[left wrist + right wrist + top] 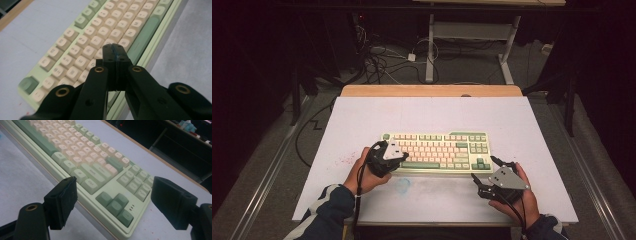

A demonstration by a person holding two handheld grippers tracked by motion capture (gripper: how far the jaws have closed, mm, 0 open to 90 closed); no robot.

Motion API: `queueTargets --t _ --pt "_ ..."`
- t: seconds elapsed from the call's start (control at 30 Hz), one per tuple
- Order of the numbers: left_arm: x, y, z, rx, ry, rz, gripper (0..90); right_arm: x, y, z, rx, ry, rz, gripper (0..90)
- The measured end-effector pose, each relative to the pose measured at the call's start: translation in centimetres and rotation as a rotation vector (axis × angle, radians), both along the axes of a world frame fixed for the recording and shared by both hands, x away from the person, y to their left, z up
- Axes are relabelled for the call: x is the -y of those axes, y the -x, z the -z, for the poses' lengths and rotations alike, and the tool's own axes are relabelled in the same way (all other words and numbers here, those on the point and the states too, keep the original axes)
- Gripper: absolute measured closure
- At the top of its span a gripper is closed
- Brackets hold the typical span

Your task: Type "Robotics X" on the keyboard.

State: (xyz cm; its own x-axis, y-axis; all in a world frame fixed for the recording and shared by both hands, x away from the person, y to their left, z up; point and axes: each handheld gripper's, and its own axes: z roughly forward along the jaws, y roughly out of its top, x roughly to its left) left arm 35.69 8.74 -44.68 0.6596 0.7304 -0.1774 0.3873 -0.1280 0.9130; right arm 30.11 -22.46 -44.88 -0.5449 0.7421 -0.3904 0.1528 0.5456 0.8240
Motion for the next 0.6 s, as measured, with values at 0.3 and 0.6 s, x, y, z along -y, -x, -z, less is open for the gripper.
queueTargets --t 0.3,0.6 --pt "2.6 -1.2 0.6 -0.036 -0.028 0.038 87.0 0.1 -0.1 0.2 -0.011 0.014 -0.005 21.8" --pt "4.2 -1.7 1.6 -0.052 -0.072 0.047 86.9 0.1 -0.3 0.3 -0.023 0.021 -0.009 22.1"
